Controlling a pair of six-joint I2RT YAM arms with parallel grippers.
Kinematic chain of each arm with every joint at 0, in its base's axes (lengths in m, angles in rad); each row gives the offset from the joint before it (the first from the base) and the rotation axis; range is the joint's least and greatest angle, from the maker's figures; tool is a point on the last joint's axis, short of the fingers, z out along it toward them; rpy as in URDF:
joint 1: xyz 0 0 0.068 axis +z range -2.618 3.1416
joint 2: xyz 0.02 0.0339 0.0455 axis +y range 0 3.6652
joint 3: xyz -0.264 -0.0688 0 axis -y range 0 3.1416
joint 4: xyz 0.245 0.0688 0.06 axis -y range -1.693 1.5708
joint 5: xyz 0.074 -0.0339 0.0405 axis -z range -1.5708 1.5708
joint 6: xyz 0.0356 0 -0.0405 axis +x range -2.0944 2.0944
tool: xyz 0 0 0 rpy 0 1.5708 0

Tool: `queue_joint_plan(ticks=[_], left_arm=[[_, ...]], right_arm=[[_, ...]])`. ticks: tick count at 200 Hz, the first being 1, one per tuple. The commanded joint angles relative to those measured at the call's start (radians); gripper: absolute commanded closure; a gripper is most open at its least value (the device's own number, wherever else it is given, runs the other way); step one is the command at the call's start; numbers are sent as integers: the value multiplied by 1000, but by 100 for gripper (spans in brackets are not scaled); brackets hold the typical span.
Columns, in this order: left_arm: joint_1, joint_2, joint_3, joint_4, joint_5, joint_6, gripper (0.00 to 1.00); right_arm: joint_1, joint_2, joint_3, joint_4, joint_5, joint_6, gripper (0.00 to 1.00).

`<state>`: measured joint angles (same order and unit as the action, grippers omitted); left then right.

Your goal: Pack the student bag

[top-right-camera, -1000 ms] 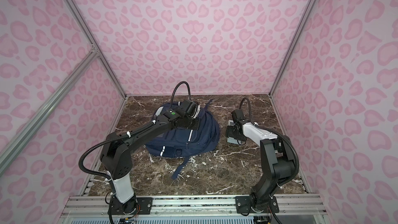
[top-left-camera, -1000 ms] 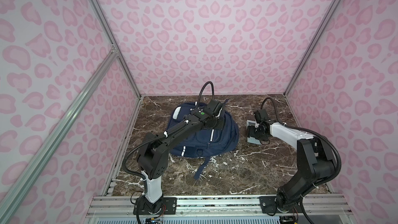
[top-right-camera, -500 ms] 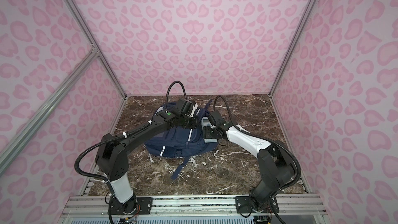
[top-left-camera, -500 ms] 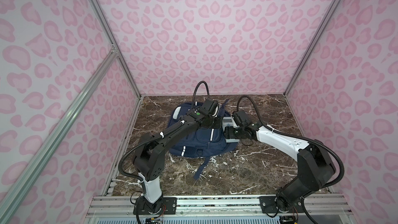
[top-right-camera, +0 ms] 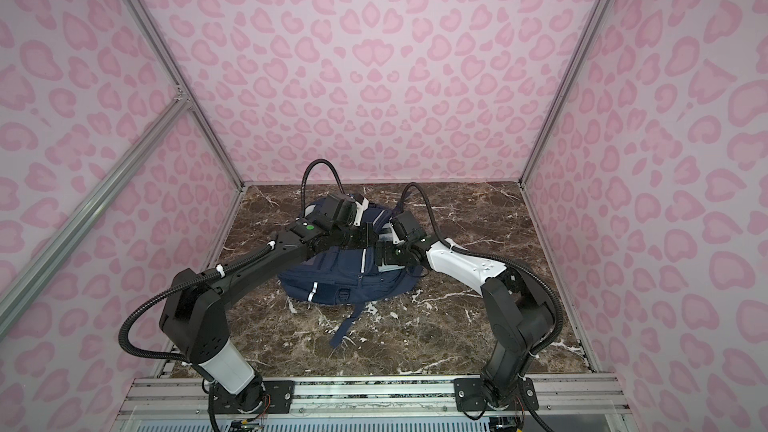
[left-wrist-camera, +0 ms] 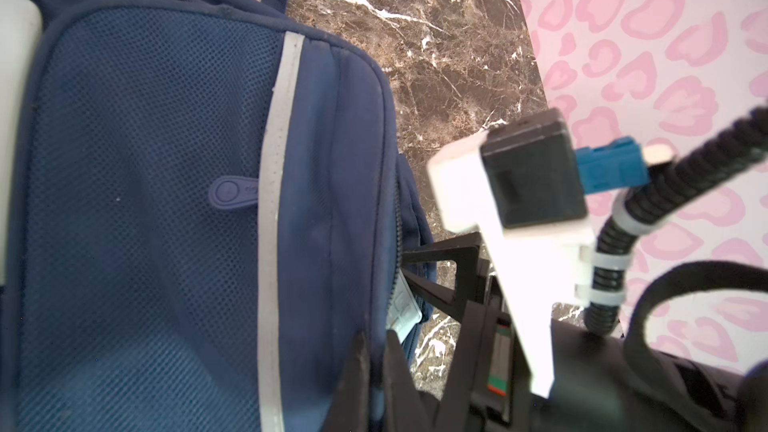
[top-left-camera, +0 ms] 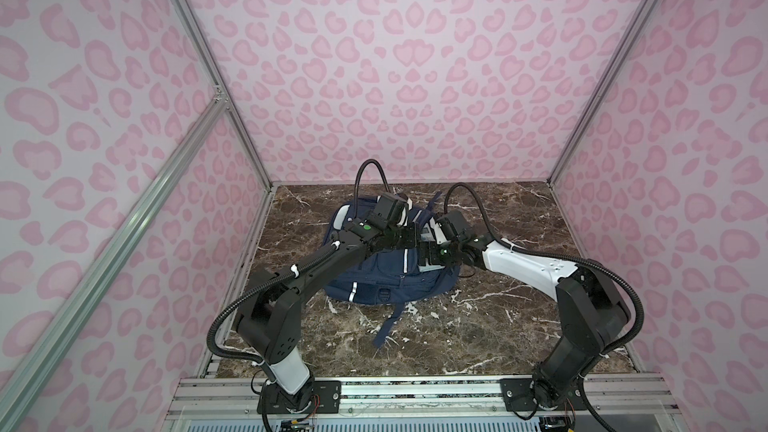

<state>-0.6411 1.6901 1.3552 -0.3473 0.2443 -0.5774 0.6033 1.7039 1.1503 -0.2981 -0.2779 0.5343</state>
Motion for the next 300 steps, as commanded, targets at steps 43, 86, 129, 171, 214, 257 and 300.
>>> queue_joint_plan(ticks=[43, 86, 129, 171, 214, 257, 300], left_arm=[[8, -25, -36, 46, 81, -30, 97], [8, -34, -56, 55, 96, -43, 97], [8, -33, -58, 65, 110, -57, 97], [7, -42, -70, 83, 95, -68, 97], [8, -37, -82, 100, 82, -78, 97], [8, -31, -95, 137, 73, -98, 97], [8, -18, -121, 156, 56, -109, 72]], right_arm=[[-28, -73, -134, 245, -125, 44, 30], [-28, 13, -124, 412, -153, 32, 54], [-10, 87, -90, 541, -176, 81, 59], [6, 154, -130, 808, -162, 168, 64], [15, 48, -222, 775, -91, 129, 47], [-32, -119, -353, 644, -40, 74, 47], [-2, -310, -460, 491, 86, 6, 40]])
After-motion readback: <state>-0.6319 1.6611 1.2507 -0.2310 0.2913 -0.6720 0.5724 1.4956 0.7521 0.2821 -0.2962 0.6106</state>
